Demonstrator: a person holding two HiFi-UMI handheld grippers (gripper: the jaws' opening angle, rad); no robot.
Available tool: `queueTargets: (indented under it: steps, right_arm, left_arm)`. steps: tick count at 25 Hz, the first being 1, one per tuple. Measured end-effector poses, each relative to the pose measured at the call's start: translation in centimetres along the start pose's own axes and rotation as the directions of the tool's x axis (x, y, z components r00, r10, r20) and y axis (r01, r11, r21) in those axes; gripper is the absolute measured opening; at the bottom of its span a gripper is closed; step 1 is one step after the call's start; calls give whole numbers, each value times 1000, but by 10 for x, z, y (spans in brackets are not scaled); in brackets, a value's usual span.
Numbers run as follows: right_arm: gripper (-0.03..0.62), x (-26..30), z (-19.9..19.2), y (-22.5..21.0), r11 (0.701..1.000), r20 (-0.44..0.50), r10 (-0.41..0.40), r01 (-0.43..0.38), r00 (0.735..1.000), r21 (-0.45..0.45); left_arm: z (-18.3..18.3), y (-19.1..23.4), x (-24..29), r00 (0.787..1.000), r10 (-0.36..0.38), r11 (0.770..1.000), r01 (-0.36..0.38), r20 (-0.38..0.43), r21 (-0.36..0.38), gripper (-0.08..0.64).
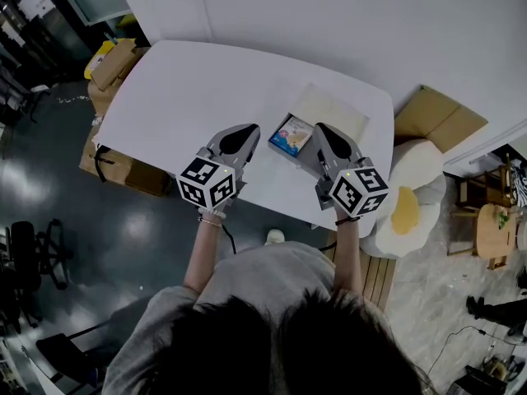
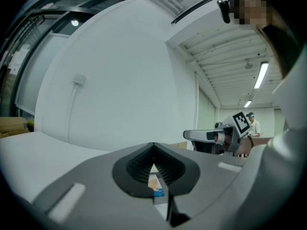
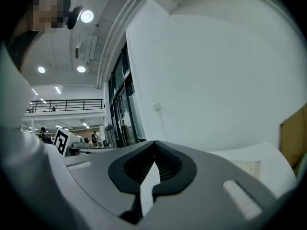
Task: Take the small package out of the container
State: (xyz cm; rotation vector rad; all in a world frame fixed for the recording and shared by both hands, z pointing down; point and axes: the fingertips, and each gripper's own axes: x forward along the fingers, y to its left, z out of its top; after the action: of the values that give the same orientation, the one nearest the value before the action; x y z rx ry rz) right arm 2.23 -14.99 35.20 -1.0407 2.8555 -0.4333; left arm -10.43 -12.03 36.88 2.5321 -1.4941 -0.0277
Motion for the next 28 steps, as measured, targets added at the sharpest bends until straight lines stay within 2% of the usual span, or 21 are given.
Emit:
queueTargets:
  steps: [7,15,22,28]
  right_arm:
    - [14,8,0,-26,1000,-15,2,-2,1000,5]
    - [14,21,-16,-35,1000,-58,2,0,998,27]
    - [14,34,-35,-47,995,-99,-31,40,995,88]
    - [14,49,-48,-59,989,-143,-65,83,988,125]
  left_arm:
    - [-3,0,31,1000,-14,1000,14,-5,-1,-11]
    - [-16,15,45,999,-13,999,11,-35,-35,-11]
    - [-34,28,61,993,-63,996,56,-102,-68,-11]
    - [-55,39,77,975,-116,990,98,-187,-100,-9]
